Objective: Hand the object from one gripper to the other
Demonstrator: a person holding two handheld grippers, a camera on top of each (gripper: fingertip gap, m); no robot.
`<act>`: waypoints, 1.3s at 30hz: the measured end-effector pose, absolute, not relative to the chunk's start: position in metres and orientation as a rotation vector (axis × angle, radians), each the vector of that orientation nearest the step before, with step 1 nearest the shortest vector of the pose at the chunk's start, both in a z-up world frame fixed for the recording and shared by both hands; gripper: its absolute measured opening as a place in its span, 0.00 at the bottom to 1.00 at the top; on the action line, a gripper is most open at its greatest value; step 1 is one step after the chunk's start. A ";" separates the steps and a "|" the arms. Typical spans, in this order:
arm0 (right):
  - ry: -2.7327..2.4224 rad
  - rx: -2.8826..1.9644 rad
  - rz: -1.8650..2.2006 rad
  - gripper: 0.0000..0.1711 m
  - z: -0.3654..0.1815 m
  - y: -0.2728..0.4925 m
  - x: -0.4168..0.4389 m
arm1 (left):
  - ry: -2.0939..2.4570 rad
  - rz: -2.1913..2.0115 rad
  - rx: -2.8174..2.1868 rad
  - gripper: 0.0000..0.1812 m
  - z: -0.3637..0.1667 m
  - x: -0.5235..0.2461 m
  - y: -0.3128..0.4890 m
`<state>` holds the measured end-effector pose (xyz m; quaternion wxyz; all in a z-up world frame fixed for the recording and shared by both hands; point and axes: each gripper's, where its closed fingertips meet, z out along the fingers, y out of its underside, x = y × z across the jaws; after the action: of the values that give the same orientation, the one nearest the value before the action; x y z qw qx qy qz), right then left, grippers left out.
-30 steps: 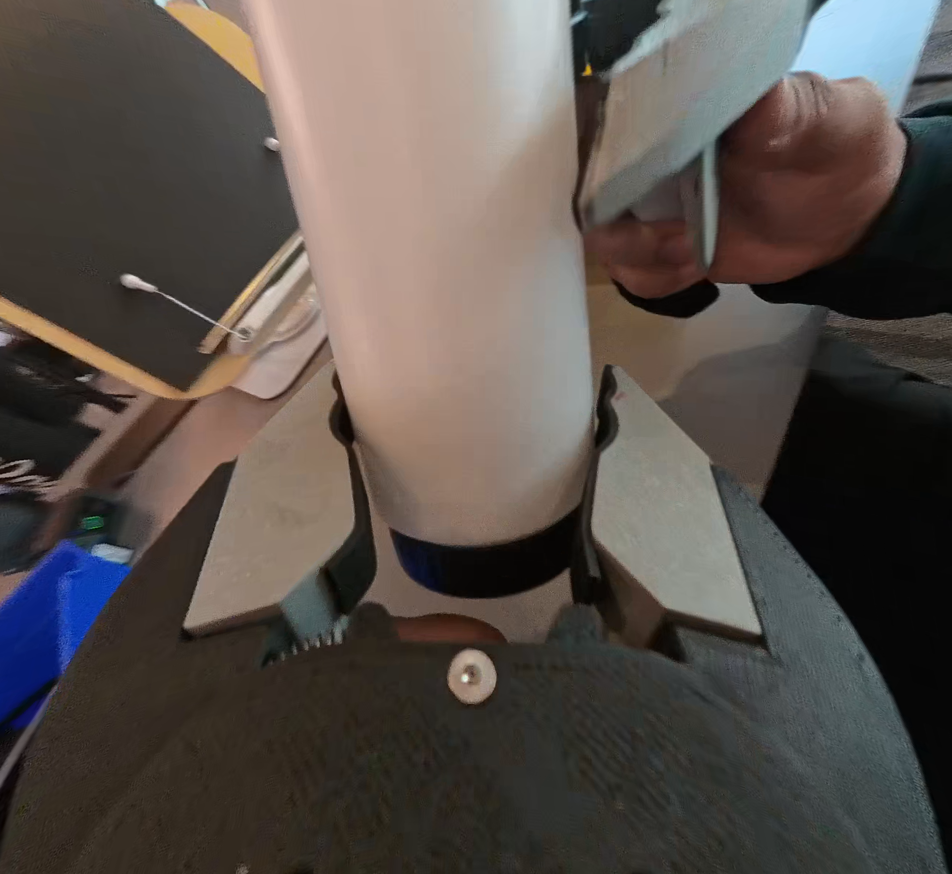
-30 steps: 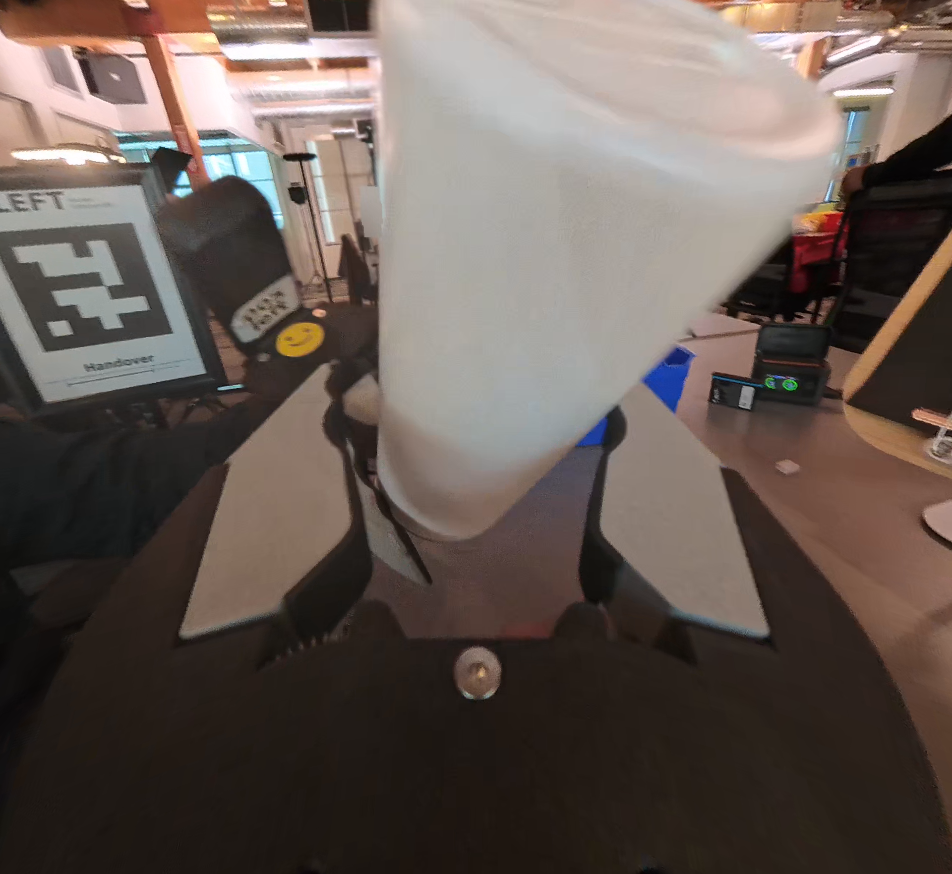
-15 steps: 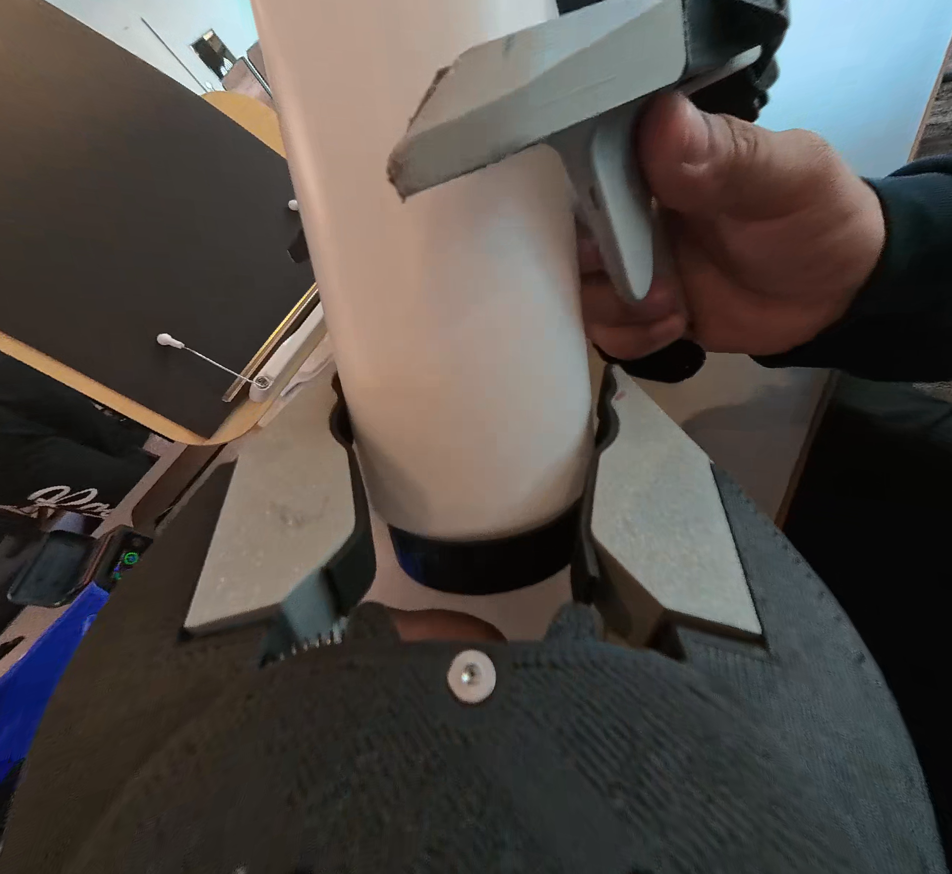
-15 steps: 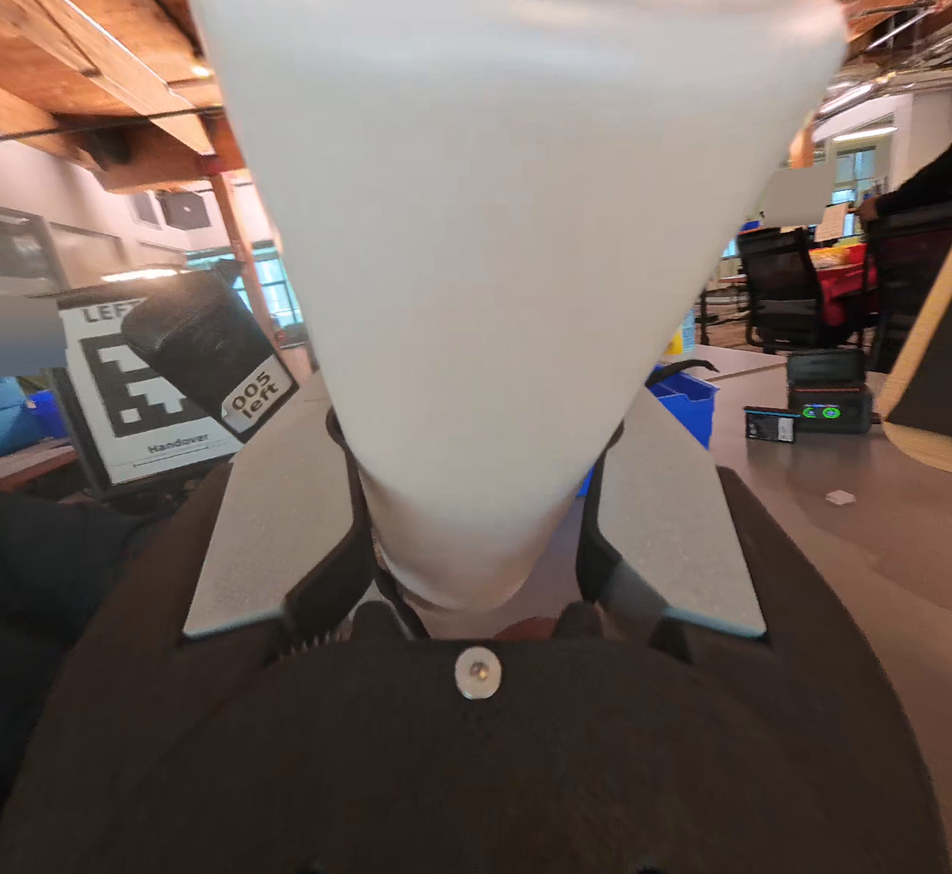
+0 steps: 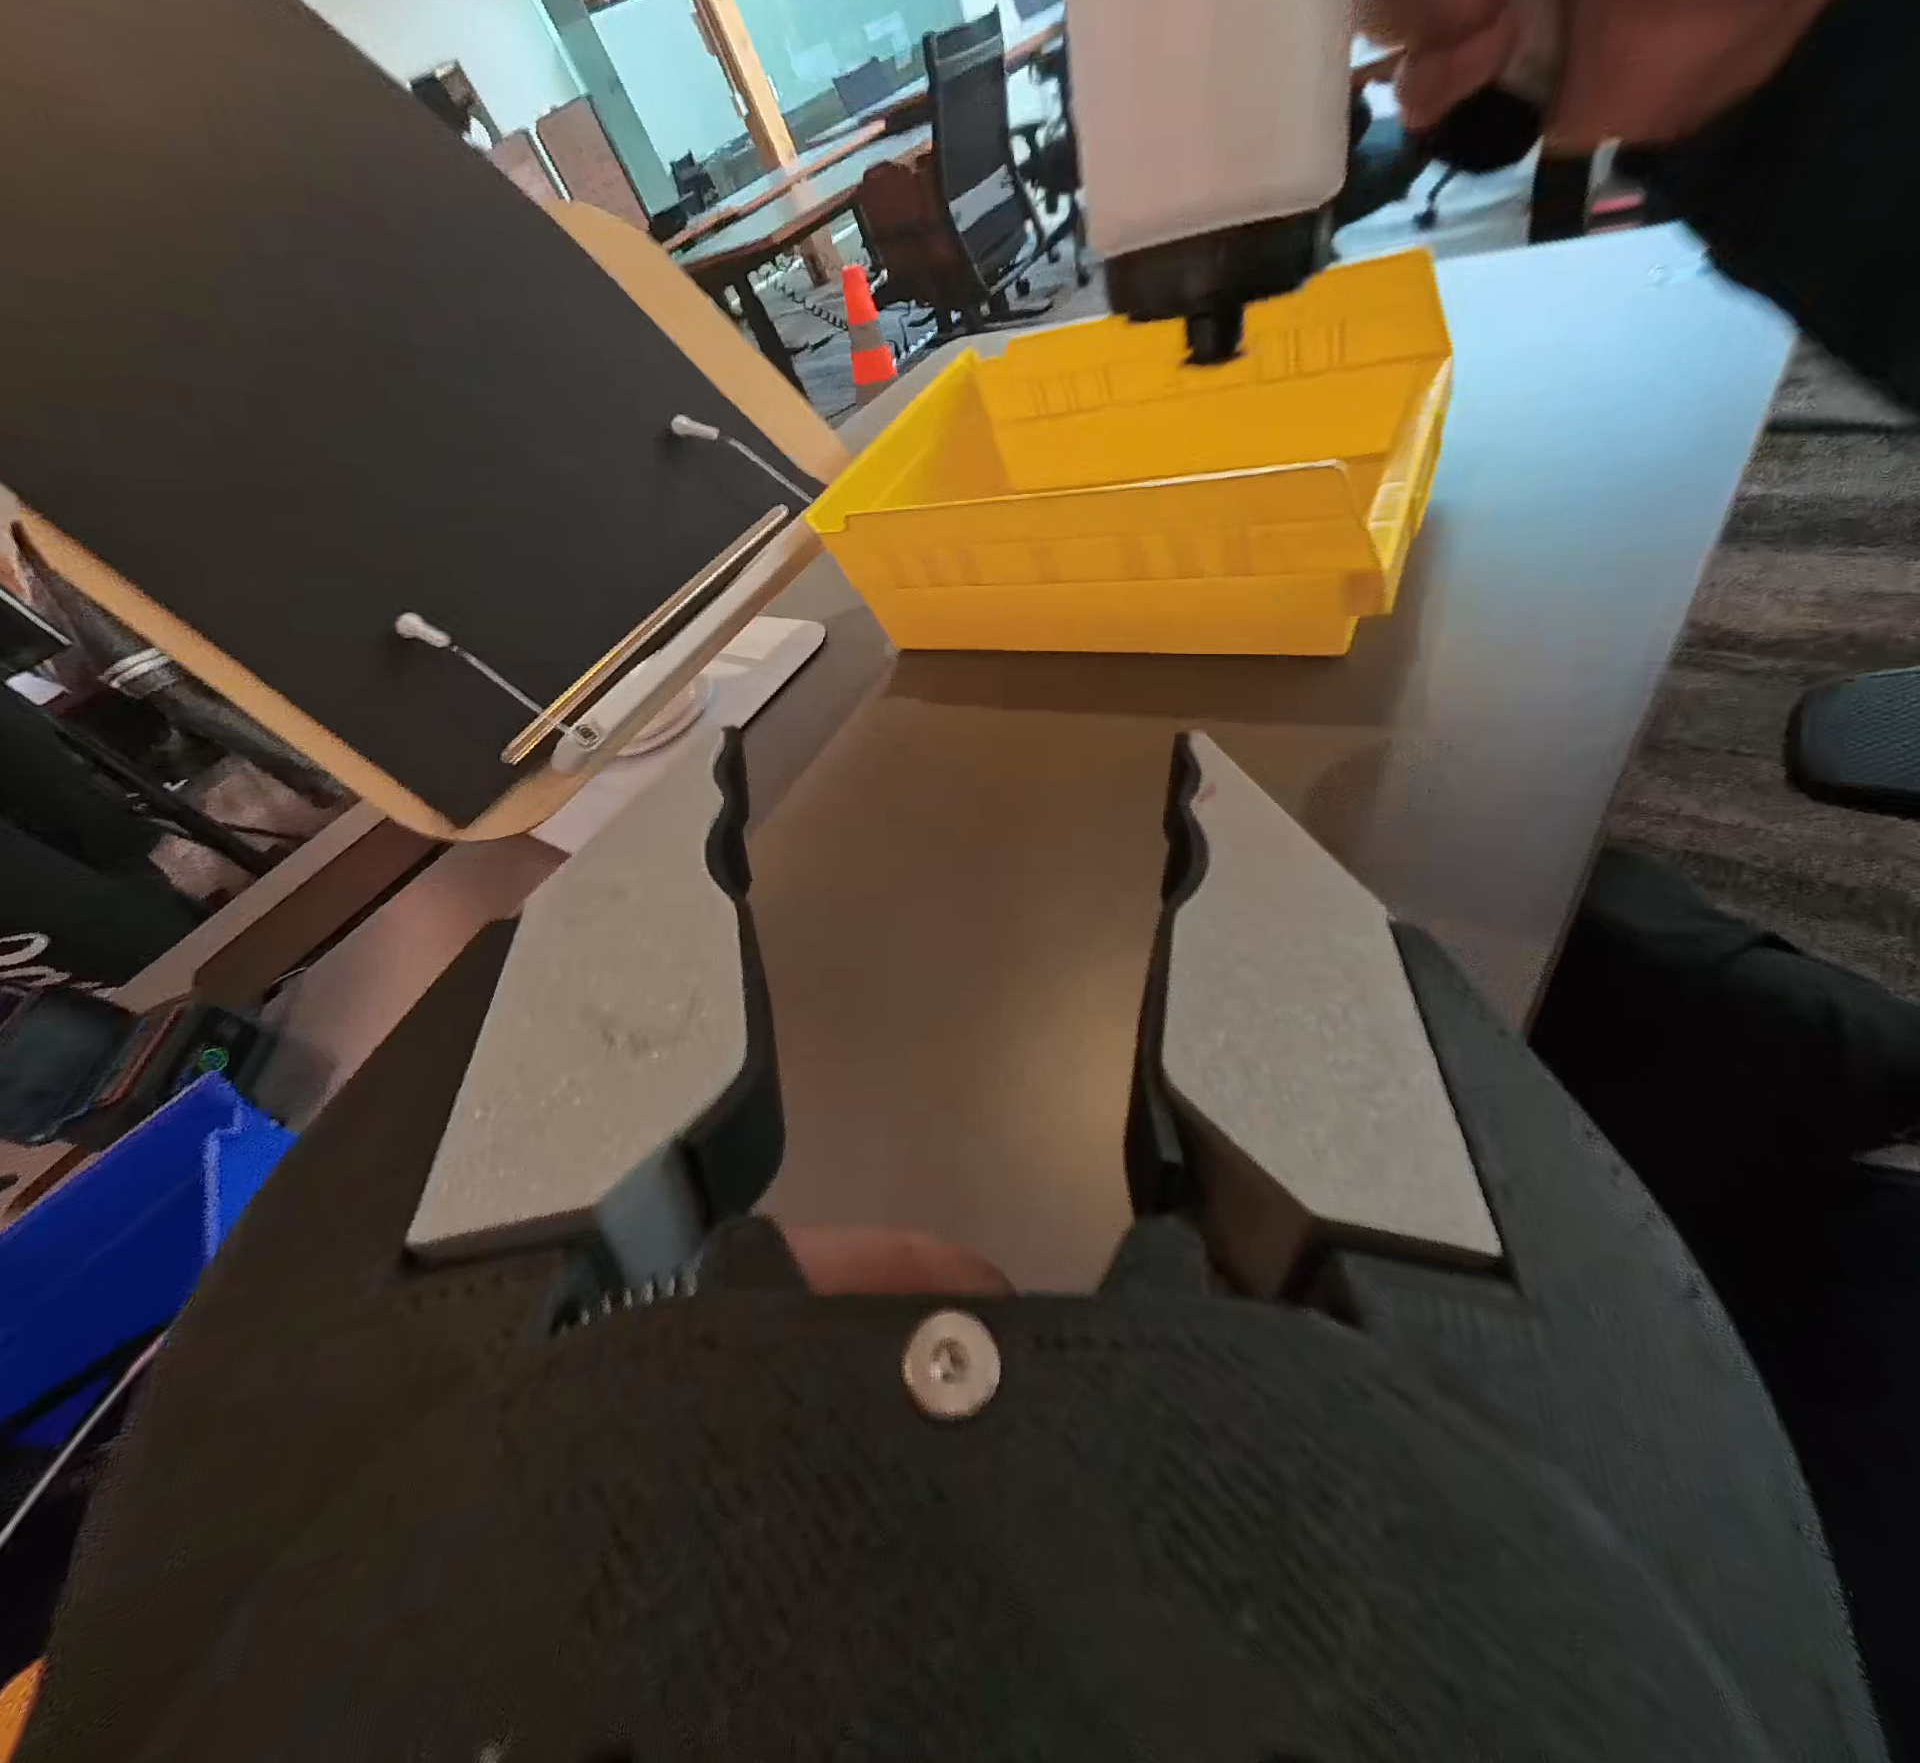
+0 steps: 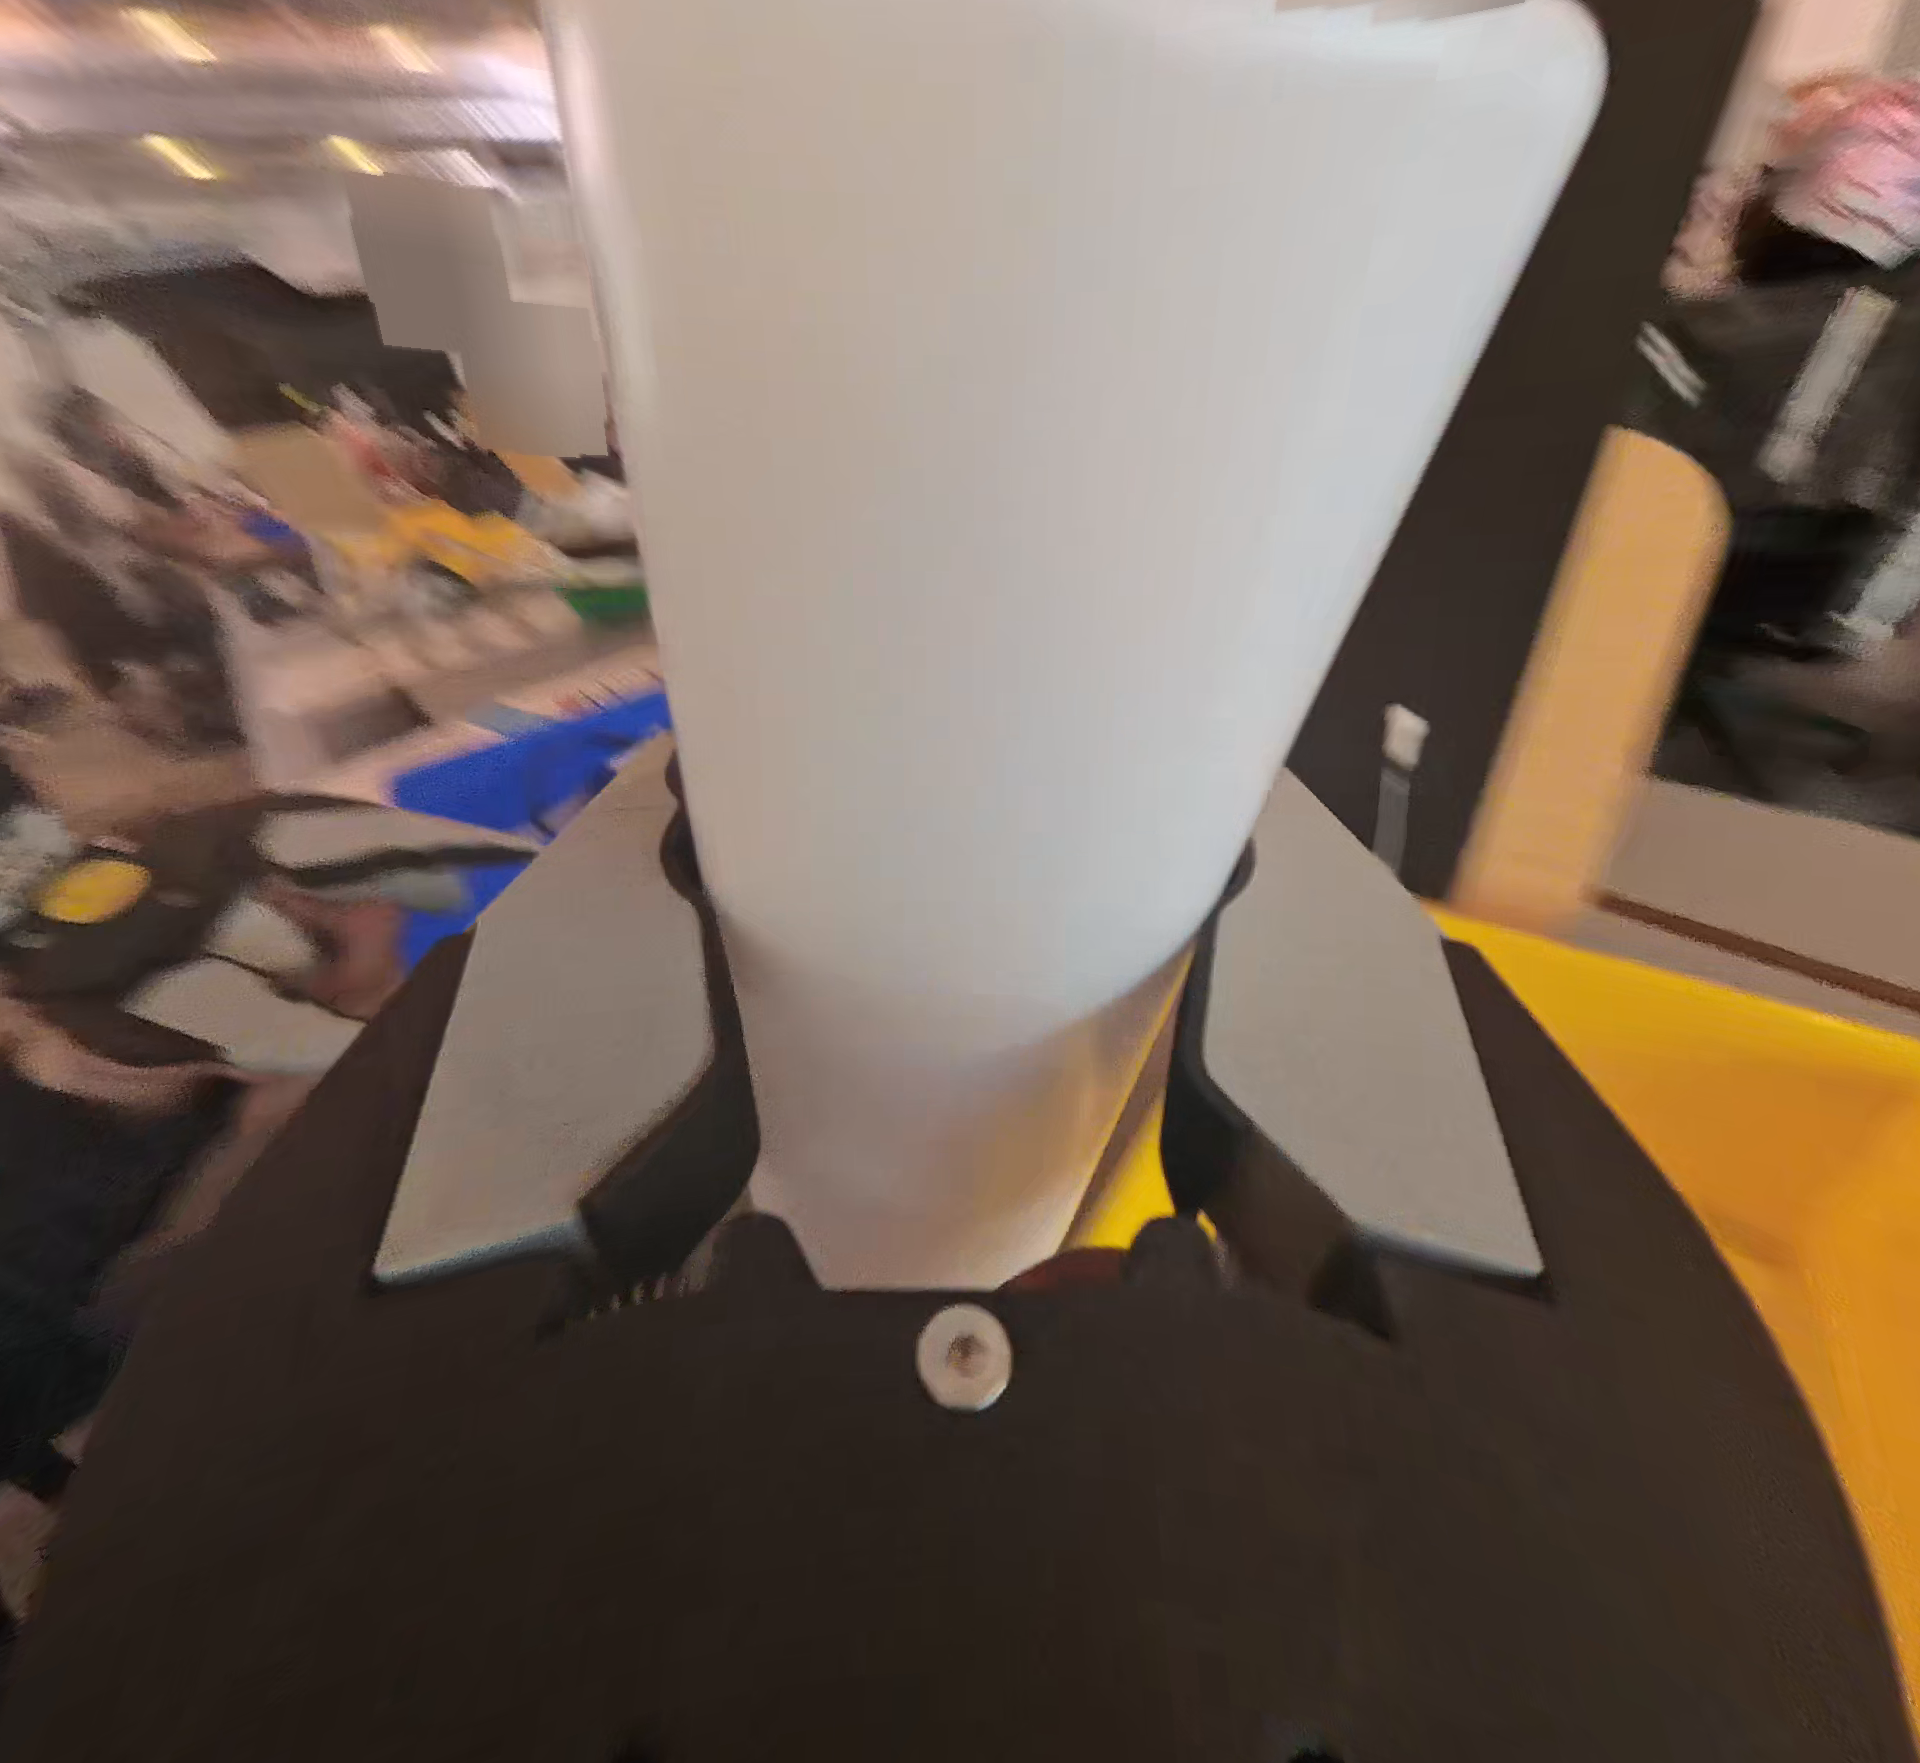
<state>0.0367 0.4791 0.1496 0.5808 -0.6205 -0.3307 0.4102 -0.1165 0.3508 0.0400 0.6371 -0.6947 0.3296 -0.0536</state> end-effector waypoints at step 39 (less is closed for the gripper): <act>-1.353 -1.701 0.827 0.32 -0.008 0.383 -0.013 | 0.850 0.551 -2.304 0.21 -0.055 -0.461 0.408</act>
<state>-0.0126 0.3827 -0.0082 0.3969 -0.6713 -0.5342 0.3262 -0.4607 0.4079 -0.0548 0.3073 -0.8711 0.3214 0.2083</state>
